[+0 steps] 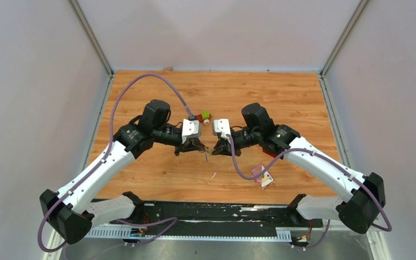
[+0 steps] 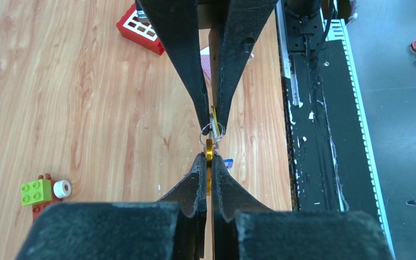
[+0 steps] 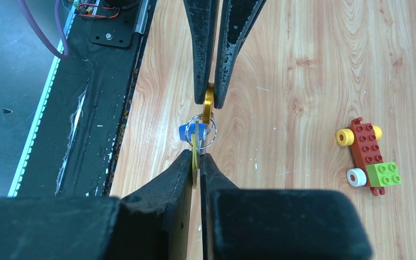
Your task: Put the keys on the keyring
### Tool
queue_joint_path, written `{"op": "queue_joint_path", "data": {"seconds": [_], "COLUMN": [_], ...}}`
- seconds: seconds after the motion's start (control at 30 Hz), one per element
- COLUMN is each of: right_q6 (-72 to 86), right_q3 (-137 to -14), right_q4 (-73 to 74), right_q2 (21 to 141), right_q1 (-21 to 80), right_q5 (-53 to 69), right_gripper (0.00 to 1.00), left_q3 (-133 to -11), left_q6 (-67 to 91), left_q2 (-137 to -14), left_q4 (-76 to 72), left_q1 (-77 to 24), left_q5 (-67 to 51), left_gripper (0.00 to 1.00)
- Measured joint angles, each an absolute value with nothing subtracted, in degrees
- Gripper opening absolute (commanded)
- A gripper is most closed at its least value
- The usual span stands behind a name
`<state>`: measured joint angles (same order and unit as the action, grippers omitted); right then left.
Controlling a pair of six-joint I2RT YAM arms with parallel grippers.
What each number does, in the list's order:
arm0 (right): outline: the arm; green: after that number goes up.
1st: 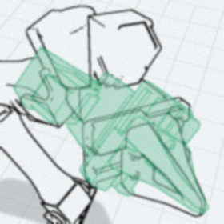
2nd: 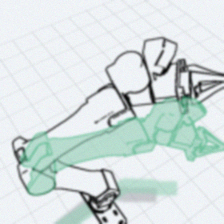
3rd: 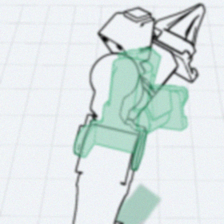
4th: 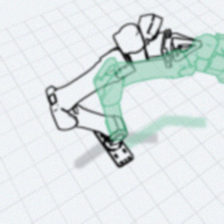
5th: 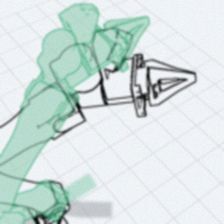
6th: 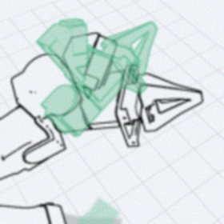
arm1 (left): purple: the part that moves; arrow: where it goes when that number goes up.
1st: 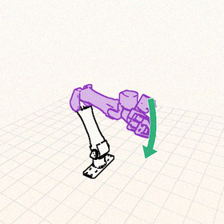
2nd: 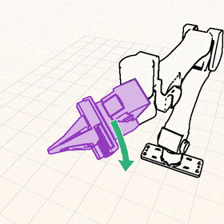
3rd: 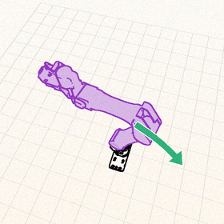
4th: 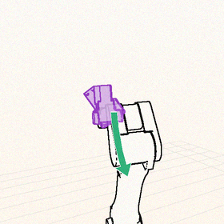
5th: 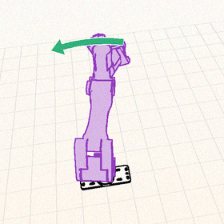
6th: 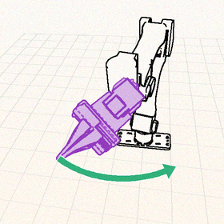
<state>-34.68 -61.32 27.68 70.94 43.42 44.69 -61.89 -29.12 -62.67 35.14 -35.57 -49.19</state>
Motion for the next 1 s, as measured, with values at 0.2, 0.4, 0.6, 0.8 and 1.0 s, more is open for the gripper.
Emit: {"op": "queue_joint_path", "data": {"seconds": [0.2, 0.4, 0.6, 0.8, 1.0], "right_q6": [-35.0, -35.0, -35.0, -35.1, -35.0], "right_q3": [-61.9, -62.4, -62.7, -62.8, -63.5], "right_q4": [29.6, 30.2, 30.6, 30.6, 30.7], "right_q2": [71.7, 72.1, 72.4, 72.4, 73.0], "right_q1": [43.4, 43.4, 43.4, 43.4, 43.2], "right_q5": [45.1, 45.1, 44.6, 42.8, 40.6], "right_gripper": [0.09, 0.02, 0.0, 0.0, 0.0], "left_q3": [-61.9, -61.9, -61.9, -61.3, -59.4], "left_q6": [-29.2, -29.5, -30.2, -32.0, -34.4], "left_q2": [-62.9, -63.4, -63.9, -64.6, -65.5], "left_q4": [35.2, 35.4, 35.5, 36.2, 36.4], "left_q1": [-35.5, -35.5, -35.5, -35.5, -35.6], "left_q5": [-48.3, -48.2, -48.2, -47.6, -47.1], "left_gripper": [0.0, 0.0, 0.0, 0.0, 0.14]}}
